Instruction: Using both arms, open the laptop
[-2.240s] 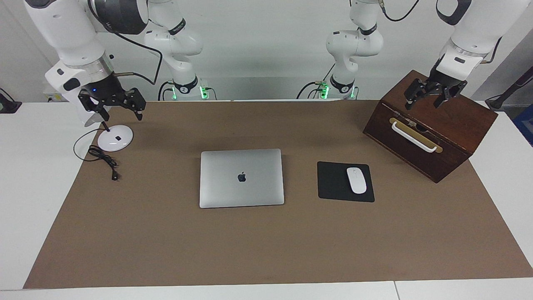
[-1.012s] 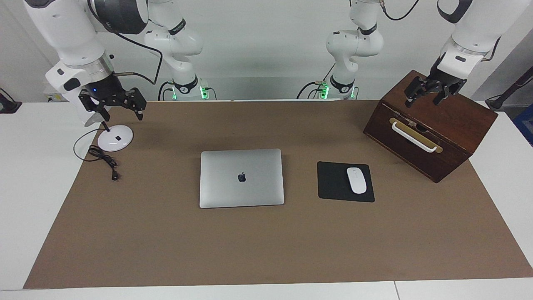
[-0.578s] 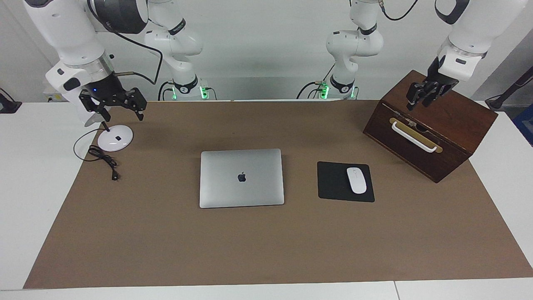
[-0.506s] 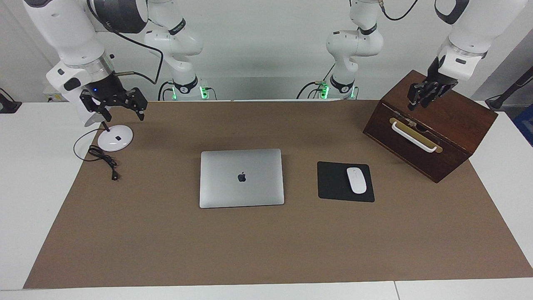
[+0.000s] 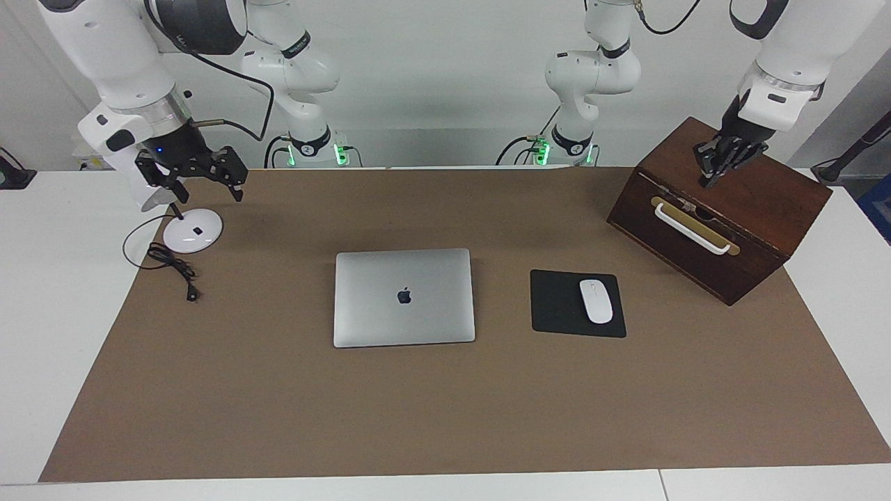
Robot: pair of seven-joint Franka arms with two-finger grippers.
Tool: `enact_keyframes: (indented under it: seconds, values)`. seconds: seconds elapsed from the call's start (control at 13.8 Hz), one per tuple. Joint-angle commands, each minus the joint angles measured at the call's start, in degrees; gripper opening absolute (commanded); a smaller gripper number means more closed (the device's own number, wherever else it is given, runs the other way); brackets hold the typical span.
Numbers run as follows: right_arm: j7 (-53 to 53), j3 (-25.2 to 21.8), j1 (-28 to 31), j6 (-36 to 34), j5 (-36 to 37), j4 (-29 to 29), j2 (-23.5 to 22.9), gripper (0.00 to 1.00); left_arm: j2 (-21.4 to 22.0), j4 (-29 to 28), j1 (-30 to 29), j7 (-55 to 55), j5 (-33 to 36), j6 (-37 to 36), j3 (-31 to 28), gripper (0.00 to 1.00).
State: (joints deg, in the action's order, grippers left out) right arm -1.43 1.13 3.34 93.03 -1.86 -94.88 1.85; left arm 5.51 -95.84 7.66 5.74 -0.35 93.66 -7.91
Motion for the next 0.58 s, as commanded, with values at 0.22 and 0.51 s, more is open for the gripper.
enact_keyframes:
  seconds: [0.22, 0.51]
  values:
    - [1.08, -0.16, 0.0, 2.59, -1.74, -1.98, 1.58, 1.0, 1.52, -4.97, -1.07, -2.57, -0.09, 10.83, 0.35, 0.0]
    - [1.96, 0.02, -0.96, 9.42, -1.83, -5.3, 2.63, 1.0, 1.69, -6.9, -0.28, -5.46, -0.71, 14.18, 0.35, 0.0]
